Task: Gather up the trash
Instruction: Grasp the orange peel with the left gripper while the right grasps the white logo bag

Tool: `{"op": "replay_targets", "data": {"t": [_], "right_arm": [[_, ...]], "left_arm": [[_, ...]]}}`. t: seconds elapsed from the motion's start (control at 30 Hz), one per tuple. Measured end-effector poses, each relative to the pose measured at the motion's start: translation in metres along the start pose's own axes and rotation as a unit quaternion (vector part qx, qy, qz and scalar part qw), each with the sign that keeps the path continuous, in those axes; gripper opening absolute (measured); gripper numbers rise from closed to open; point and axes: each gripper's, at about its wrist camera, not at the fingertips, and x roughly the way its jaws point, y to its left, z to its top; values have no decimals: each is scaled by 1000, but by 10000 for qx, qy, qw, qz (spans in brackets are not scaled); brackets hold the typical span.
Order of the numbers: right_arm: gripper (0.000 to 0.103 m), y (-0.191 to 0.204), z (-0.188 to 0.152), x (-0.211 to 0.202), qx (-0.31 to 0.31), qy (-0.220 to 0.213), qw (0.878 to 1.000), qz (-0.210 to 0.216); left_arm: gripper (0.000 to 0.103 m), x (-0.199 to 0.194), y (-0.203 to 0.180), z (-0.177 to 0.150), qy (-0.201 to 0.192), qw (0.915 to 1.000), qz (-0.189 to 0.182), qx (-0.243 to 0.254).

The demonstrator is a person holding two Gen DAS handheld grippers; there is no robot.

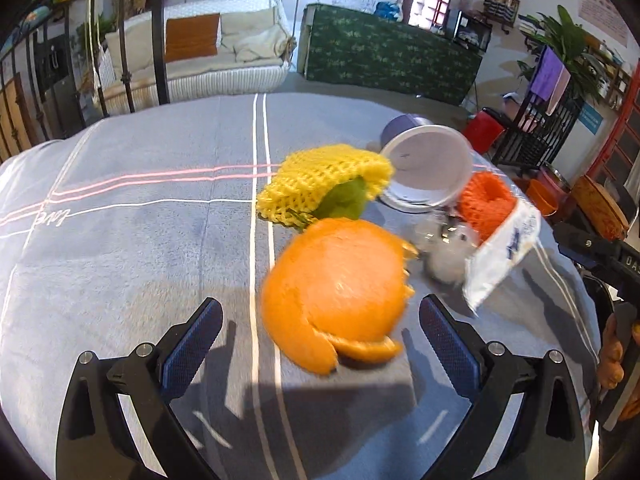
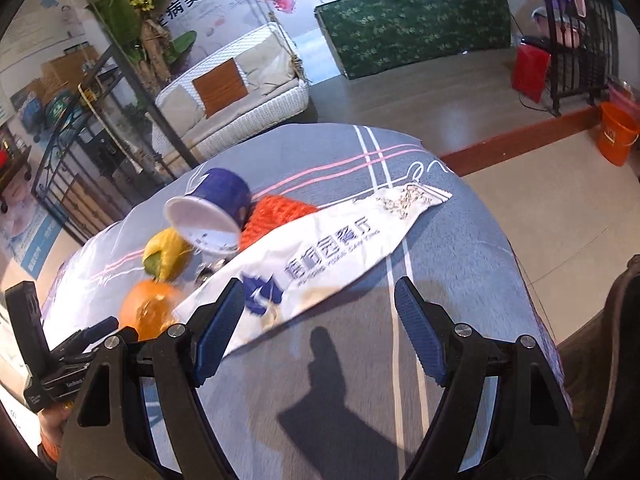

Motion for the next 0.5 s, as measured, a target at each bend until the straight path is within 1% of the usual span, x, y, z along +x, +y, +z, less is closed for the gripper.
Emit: {"op": "replay_targets", "data": {"t": [0.13,0.2,0.23,0.3,0.33,0.37,0.4,0.43,0.47,0.5], "right_arm": [[77,-3,9,19,158,187,9996,130],[75,-7,12,30,322,272,9990,139],[73,-8,13,34,389,299,9987,141],[60,-9,14,41,488,384,9980,134],[56,-9,13,42,528,398,9977,150],[47,-10,12,42,539,403,9976,180],[35,-10,12,42,535,408,9975,199],[30,-10,11,41,525,406,9975,225],[20,-9,11,41,513,391,9976,264],[14,-9,10,39,511,362,9976,297]], "left_arm": [[97,16,1,7,131,9998,-21,140],[96,22,4,8,182,9997,-134,87],[95,23,7,9,182,9997,-182,34],[90,22,11,7,161,9996,-242,-29],[87,22,13,6,150,9994,-296,-66],[84,20,11,7,129,9993,-355,-84],[76,19,10,8,113,9991,-399,-79],[74,18,8,7,97,9990,-430,-60],[73,16,7,6,66,9992,-383,-37],[70,14,6,4,45,9993,-357,-32]]}}
